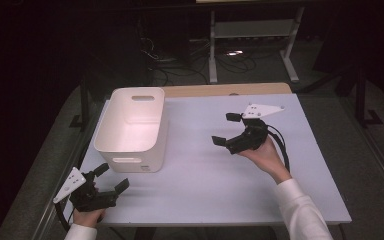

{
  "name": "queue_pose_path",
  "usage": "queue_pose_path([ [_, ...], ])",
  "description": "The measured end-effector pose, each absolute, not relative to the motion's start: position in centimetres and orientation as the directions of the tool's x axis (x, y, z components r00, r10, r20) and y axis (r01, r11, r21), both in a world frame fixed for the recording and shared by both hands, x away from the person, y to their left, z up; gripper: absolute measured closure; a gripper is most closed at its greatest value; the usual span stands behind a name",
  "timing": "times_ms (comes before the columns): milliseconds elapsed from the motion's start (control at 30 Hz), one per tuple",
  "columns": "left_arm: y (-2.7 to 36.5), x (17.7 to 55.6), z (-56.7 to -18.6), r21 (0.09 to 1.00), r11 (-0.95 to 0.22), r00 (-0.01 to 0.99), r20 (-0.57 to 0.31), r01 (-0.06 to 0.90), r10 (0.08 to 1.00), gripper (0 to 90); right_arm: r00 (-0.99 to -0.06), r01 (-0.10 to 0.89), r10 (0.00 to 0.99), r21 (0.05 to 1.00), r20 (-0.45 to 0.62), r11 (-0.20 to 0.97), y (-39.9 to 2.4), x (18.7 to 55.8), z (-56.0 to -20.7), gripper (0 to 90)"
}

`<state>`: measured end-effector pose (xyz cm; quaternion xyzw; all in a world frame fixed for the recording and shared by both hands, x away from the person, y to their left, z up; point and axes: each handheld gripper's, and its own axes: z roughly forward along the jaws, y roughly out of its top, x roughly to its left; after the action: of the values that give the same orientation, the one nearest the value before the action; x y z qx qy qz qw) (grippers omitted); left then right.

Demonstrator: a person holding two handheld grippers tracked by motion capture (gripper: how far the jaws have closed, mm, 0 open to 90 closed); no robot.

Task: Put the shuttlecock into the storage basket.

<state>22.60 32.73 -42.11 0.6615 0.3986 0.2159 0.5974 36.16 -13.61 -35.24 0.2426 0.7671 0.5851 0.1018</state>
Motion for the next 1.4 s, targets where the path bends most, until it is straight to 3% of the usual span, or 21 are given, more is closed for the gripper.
queue_pose_path([
  [1400,32.7,22.6,-42.1,0.962,0.037,0.588,-0.195,0.269,0.785,0.0,-0.805,0.286,0.573,0.946,0.153,0.149,-19.2,32.5,-39.2,0.0],
])
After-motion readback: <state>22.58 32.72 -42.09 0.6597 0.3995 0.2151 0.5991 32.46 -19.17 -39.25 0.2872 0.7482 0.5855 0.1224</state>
